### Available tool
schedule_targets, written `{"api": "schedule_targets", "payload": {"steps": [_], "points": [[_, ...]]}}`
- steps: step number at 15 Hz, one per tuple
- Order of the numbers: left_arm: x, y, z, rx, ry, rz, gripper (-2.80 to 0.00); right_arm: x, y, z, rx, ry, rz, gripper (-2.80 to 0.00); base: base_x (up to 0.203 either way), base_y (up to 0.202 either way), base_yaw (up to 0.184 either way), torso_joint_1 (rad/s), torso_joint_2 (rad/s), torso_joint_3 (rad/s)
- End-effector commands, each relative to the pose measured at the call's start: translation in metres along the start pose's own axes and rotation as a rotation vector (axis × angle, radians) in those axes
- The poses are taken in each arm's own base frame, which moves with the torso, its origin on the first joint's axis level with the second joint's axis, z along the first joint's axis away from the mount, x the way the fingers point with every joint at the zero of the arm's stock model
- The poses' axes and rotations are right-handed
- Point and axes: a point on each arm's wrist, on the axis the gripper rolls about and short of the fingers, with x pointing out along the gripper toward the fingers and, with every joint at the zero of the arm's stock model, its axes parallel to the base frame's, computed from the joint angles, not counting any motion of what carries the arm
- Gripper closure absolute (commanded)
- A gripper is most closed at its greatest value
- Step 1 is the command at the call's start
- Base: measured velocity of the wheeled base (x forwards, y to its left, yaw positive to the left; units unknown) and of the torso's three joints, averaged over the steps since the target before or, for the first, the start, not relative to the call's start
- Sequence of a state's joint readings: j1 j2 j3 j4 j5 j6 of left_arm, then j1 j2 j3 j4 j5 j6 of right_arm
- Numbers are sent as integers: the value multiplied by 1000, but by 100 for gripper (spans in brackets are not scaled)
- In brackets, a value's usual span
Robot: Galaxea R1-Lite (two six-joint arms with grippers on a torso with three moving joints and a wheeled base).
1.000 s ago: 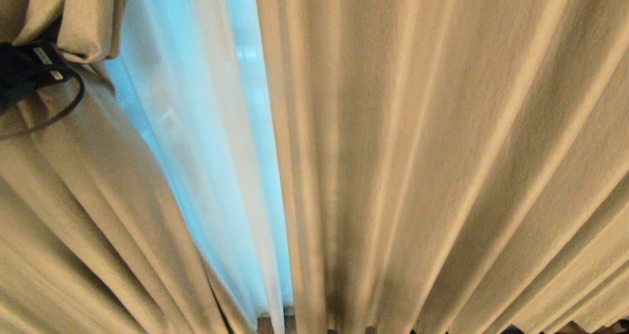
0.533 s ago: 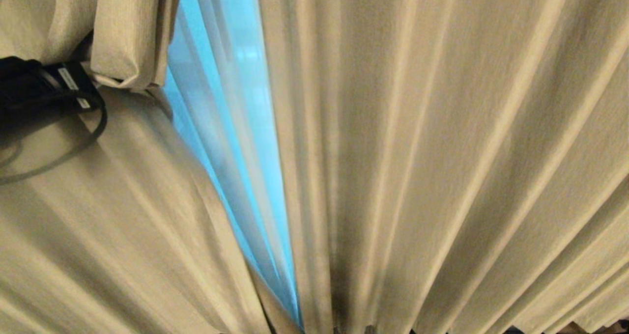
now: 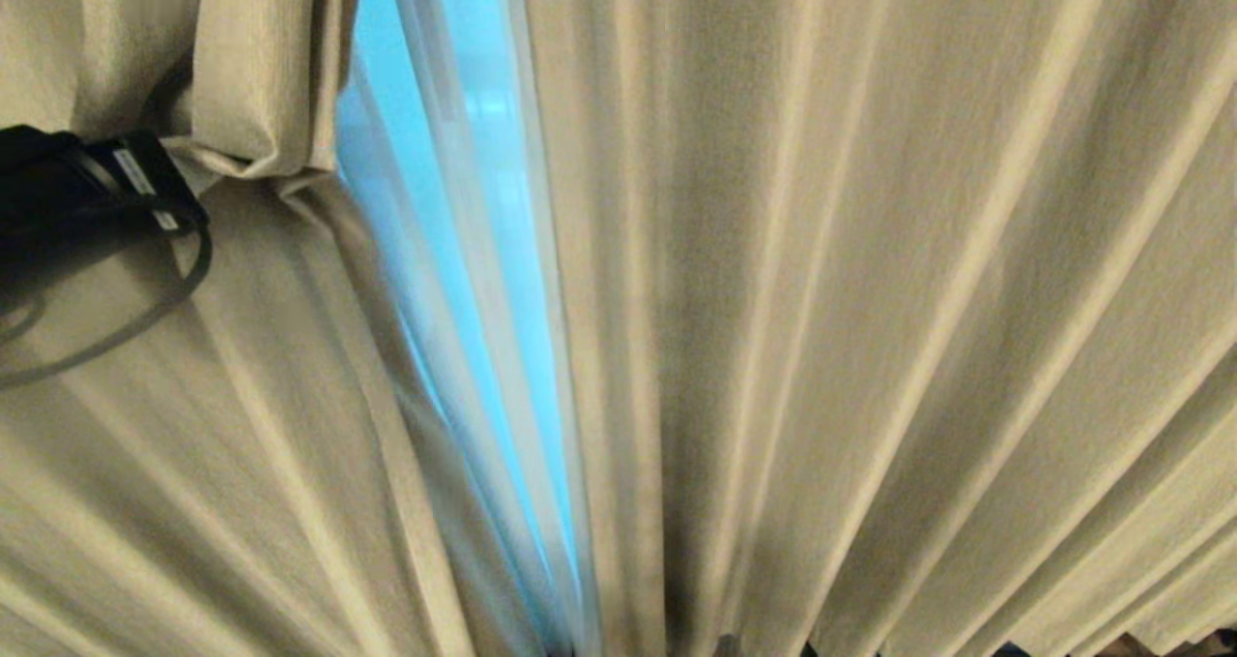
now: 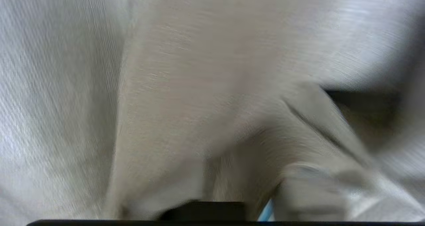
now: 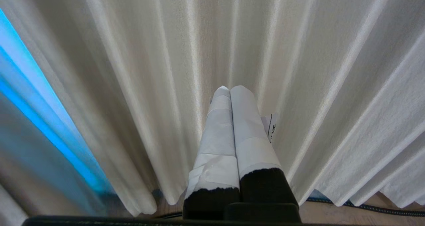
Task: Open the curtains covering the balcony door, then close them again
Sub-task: Pull the outer curtains open on both sides
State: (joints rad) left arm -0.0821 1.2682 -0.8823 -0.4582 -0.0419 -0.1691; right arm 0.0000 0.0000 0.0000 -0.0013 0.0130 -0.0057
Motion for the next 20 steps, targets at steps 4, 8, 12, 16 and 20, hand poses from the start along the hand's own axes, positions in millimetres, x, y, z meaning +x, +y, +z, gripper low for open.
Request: {"api": "schedule_targets", "payload": {"steps": [4,8,12,16,20], "points": [[-6,3,-17,0,44,13,-280,0,0,0,0,0,1,0,0,0,0,0,0,0],[-28,4,-38,-2,96,16,-280,0,0,0,0,0,1,0,0,0,0,0,0,0],[-65,3,-60,-6,129,-5,-280,0,0,0,0,0,1,0,0,0,0,0,0,0],[-101,5,-89,-6,166,-25,0,0,0,0,0,0,1,0,0,0,0,0,0,0],[-126,5,-112,-8,195,-80,0,0,0,0,0,0,1,0,0,0,0,0,0,0]]}}
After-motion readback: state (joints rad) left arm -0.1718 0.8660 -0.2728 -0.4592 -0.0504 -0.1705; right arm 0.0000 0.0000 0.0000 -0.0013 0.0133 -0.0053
